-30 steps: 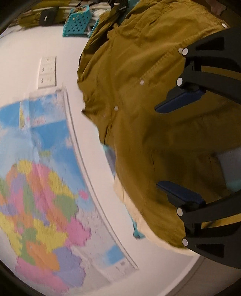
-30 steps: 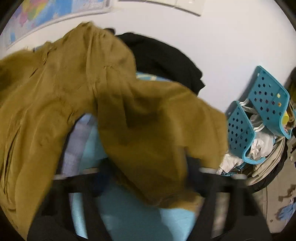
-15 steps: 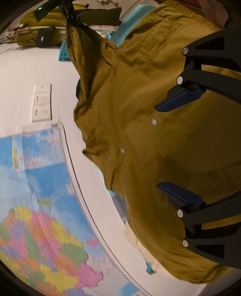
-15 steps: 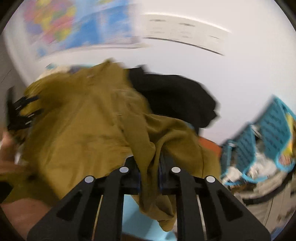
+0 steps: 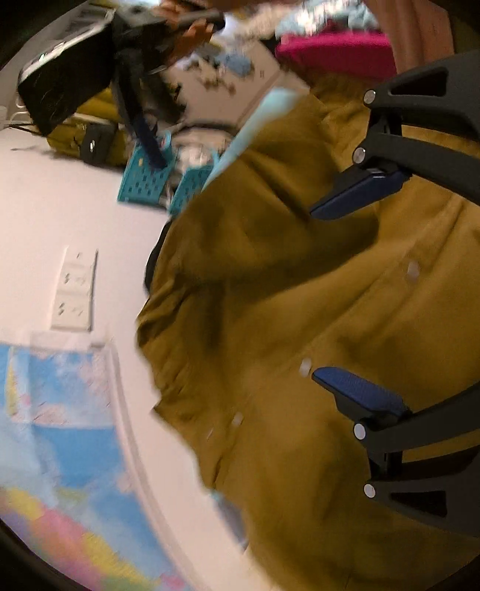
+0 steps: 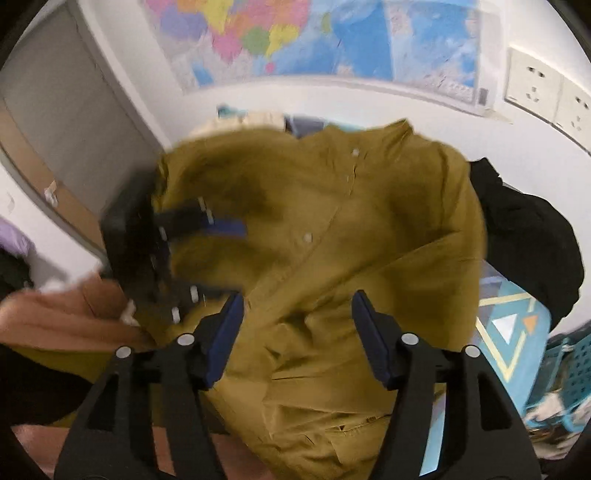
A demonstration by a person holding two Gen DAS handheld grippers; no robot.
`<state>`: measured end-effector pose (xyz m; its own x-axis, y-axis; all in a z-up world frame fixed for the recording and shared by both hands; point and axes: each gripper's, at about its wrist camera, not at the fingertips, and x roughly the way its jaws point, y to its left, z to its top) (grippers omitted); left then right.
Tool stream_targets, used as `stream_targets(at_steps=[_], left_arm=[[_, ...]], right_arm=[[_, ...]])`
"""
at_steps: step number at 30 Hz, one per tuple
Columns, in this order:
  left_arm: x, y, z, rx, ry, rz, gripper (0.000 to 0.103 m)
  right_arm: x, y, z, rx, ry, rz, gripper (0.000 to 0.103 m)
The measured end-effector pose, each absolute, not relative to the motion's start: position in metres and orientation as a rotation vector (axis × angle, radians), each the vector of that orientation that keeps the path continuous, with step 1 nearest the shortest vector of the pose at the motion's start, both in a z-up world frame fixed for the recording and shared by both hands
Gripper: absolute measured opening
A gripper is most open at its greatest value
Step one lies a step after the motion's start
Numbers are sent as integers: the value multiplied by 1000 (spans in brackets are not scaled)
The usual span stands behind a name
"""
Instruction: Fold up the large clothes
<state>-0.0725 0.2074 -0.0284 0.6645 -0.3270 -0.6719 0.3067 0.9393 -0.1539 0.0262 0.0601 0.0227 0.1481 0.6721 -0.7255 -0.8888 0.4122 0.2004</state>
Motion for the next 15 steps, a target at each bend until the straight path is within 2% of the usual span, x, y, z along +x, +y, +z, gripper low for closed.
stream_targets(at_steps=[4,11,12,14,15], left_arm=[[-64,191,-48,-53,834,-419,79],[-52,161,-73,-32,935,-470,79],[-52,159,-74,-25,939,-474,79],[-52,155,-75,-19,949,-475,79],[-52,154,-76,-16,954,-469,79]], right_arm=[[55,48,27,-294,745,955,79],[140,63,-50,-240,917,749,81],[153,64,-65,-204,968,764,76],[169,59,-77,-134,1003,835,25],[172,53,-75,-114,983,839,17]])
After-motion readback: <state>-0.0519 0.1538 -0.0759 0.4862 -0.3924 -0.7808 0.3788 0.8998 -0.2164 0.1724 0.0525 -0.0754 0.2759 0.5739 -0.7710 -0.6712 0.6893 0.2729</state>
